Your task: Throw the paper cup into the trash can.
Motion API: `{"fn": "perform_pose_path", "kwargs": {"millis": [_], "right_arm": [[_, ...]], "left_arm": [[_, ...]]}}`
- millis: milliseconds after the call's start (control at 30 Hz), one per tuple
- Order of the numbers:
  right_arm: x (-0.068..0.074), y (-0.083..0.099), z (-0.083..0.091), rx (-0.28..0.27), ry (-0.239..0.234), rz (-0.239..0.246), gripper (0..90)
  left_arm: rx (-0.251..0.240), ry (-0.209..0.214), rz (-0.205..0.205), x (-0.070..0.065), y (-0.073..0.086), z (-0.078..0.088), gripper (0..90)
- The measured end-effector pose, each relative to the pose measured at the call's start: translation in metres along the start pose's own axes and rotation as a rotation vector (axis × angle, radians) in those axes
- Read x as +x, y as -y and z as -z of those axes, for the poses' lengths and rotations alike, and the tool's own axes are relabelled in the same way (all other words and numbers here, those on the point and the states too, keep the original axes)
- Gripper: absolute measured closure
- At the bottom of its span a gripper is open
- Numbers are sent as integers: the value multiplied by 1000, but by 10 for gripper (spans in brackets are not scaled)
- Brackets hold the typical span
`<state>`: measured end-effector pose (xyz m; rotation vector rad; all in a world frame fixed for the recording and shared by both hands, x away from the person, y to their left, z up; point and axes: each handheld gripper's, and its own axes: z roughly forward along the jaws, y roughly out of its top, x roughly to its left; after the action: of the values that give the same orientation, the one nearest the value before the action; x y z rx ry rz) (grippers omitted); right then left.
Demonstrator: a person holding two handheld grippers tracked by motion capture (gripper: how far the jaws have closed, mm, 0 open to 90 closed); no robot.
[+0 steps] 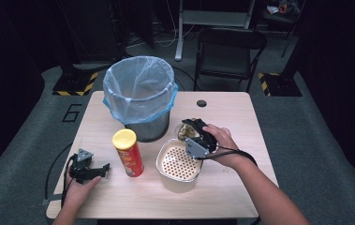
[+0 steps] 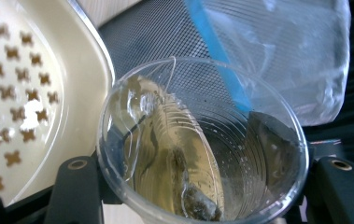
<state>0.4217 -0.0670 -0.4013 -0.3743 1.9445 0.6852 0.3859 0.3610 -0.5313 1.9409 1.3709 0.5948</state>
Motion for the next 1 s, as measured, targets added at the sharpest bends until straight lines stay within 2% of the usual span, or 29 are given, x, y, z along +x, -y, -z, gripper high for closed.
{"fn": "perform_pose_path", "kwargs": {"millis": [33, 100, 167, 200, 233, 267, 300, 333, 367, 400, 433, 467, 533, 600, 633, 667, 700, 733, 767, 833, 933, 1000], "right_arm": [[5, -4, -1, 27, 14, 75, 365], [9, -6, -2, 50, 39, 130, 367], [14, -9, -4, 79, 57, 222, 369], [16, -10, -4, 85, 70, 253, 370], [16, -10, -4, 85, 70, 253, 370], [19, -12, -4, 96, 76, 299, 370], [24, -15, -4, 113, 105, 392, 370], [26, -16, -4, 115, 102, 401, 371], [27, -19, -3, 123, 121, 464, 371], [27, -19, -3, 123, 121, 464, 371], [29, -24, -2, 125, 139, 587, 371], [31, -25, -1, 131, 147, 608, 370], [34, -29, 0, 149, 184, 700, 369], [37, -30, 1, 149, 182, 726, 367], [39, -31, 0, 160, 141, 755, 366], [39, -31, 0, 160, 141, 755, 366], [42, -32, 0, 163, 129, 798, 365], [42, -32, 0, 163, 129, 798, 365], [44, -32, 1, 161, 139, 820, 363], [43, -34, 2, 158, 150, 821, 362], [45, -34, 3, 150, 177, 787, 360], [45, -33, 3, 147, 177, 796, 360]], "left_arm": [[-1, 1, -2, 0, 0, 0, 129], [0, 0, -2, 0, 0, 0, 129], [0, 0, -3, 0, 0, 0, 129], [0, 0, -3, 0, 0, 0, 129], [0, 0, -3, 0, 0, 0, 129], [0, 0, -3, 0, 0, 0, 129], [-1, 1, -2, 0, 0, 0, 129], [0, 0, -2, 0, 0, 0, 129], [0, 0, -2, 0, 0, 0, 129], [0, 0, -2, 0, 0, 0, 129], [-1, 0, -2, 0, 0, 0, 129], [-1, 0, -2, 0, 0, 0, 129], [-1, 0, -2, 0, 0, 0, 129], [-1, 0, -2, 0, 0, 0, 129], [-1, 0, -2, 0, 0, 0, 129], [-1, 0, -2, 0, 0, 0, 129], [-1, 0, -2, 0, 0, 0, 129], [-1, 0, -2, 0, 0, 0, 129], [0, 1, -2, 0, 0, 0, 129], [0, 1, -2, 0, 0, 0, 129], [-4, 2, 2, 0, 0, 0, 129], [0, 1, -2, 0, 0, 0, 129]]}}
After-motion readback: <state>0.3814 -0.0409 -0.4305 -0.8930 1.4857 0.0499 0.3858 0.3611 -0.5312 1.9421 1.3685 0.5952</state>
